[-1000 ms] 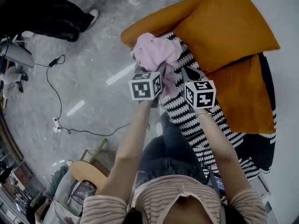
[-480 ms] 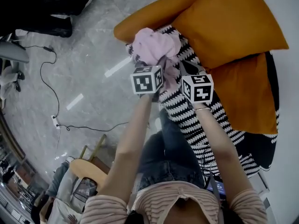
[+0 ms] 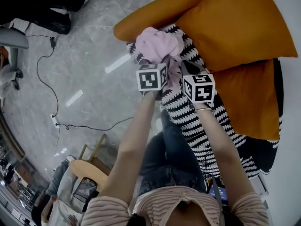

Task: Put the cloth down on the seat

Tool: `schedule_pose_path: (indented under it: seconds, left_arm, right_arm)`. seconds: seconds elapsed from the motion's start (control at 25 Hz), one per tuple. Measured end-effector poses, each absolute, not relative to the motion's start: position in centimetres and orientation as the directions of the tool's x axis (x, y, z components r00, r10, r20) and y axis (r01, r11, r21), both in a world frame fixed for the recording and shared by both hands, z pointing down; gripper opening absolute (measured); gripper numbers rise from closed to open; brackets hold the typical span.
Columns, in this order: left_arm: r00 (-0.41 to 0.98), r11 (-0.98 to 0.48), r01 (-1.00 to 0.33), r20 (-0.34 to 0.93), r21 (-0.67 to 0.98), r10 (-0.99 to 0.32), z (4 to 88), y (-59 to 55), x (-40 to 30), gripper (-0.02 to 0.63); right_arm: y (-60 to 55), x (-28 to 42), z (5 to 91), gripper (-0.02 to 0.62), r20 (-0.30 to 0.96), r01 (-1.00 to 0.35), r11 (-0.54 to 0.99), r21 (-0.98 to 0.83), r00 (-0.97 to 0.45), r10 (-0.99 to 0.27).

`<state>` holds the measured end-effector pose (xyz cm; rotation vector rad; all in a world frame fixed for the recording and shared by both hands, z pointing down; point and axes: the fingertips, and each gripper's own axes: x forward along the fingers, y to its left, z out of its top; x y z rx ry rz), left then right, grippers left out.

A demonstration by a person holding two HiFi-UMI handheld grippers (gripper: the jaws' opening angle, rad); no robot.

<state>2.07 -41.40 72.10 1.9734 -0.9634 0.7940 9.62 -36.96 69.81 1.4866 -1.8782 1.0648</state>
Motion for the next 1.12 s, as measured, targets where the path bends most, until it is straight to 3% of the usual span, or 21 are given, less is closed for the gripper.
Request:
schedule_pose_path:
  seconds: [0.64, 1.12]
  left_arm:
    - [0.473, -0.368, -0.860, 0.823, 0.354, -0.313, 73.6, -42.6, 6.3, 0.218]
    - [0.450, -0.372, -0.865, 0.850, 0.338, -0.274, 78.2, -42.9, 3.7, 0.220]
  right_arm:
    - [-38.5, 13.1, 71.0, 0.008, 0.820, -0.960, 0.095, -0.264, -0.275, -0.503]
    - [-38.4, 9.1, 75.7, 0.008, 0.854, -0.960, 0.066, -0.273, -0.273, -0.442]
